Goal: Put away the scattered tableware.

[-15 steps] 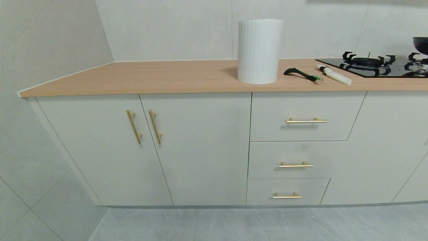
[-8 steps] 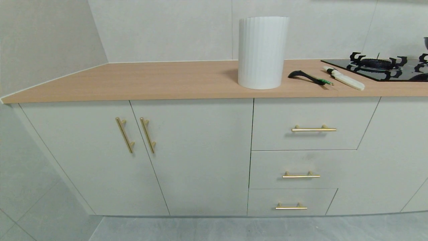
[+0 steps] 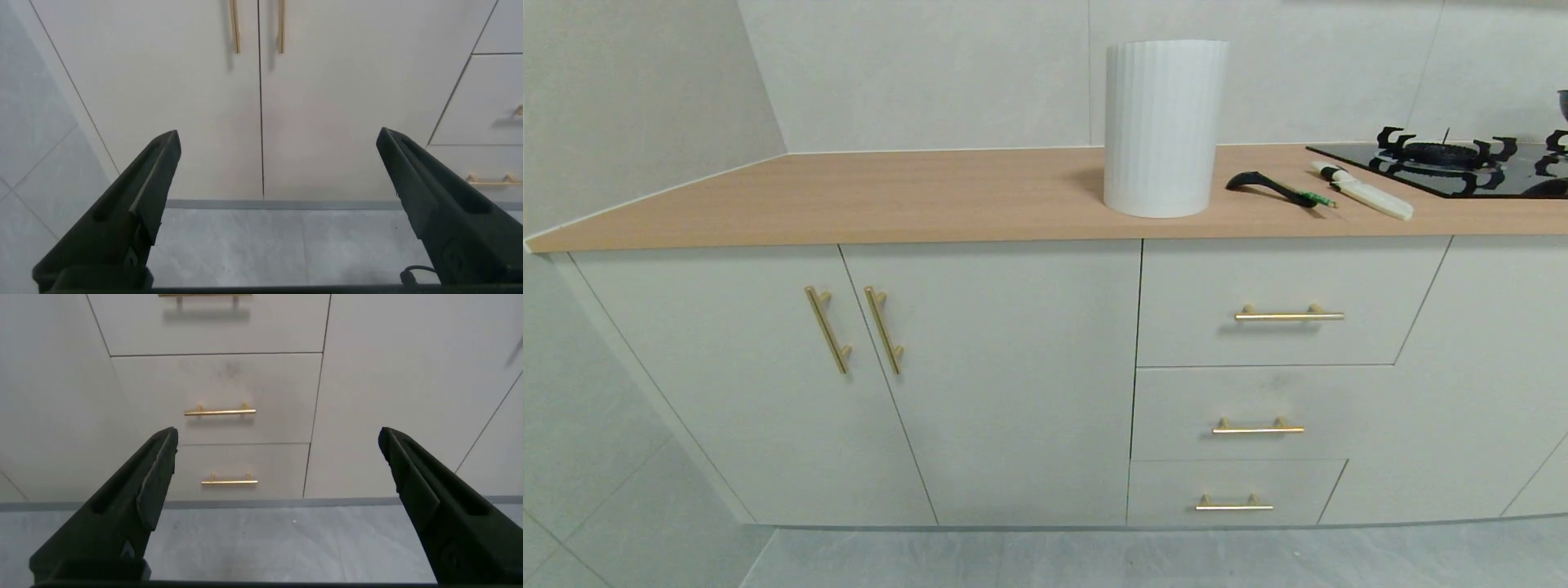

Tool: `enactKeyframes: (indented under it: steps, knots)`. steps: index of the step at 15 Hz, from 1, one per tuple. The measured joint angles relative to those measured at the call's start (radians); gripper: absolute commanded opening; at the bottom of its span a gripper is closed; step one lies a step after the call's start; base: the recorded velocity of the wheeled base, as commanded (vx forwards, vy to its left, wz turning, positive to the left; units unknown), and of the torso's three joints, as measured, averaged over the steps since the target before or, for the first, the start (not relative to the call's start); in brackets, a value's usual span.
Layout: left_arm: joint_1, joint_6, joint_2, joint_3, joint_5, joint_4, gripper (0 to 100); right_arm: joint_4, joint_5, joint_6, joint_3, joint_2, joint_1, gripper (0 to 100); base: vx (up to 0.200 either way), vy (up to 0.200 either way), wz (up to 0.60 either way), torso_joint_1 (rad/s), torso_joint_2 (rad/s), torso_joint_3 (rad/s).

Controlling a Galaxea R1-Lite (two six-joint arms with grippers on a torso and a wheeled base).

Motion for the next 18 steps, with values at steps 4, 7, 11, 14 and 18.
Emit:
enactKeyframes:
  steps: [4, 7, 11, 14, 18]
  knots:
    - [0.000, 0.000, 0.000, 0.001, 0.000, 0.000, 100, -0.015, 0.093, 0.028, -0.155, 0.094, 0.005, 100, 0.000, 0.000, 0.00, 0.000, 0.00, 0.000]
    - [0.001, 0.000, 0.000, 0.001, 0.000, 0.000, 100, -0.020, 0.159, 0.032, -0.201, 0.270, 0.009, 100, 0.000, 0.000, 0.00, 0.000, 0.00, 0.000]
    - [0.000, 0.000, 0.000, 0.001, -0.001, 0.000, 100, -0.042, 0.186, 0.036, -0.240, 0.559, 0.031, 100, 0.000, 0.000, 0.00, 0.000, 0.00, 0.000]
    - [0.000, 0.000, 0.000, 0.001, 0.000, 0.000, 100, -0.155, 0.187, 0.038, -0.285, 0.853, 0.089, 100, 0.000, 0.000, 0.00, 0.000, 0.00, 0.000]
    - [0.000, 0.000, 0.000, 0.000, 0.000, 0.000, 100, -0.419, 0.133, 0.037, -0.356, 1.262, 0.144, 100, 0.000, 0.000, 0.00, 0.000, 0.00, 0.000]
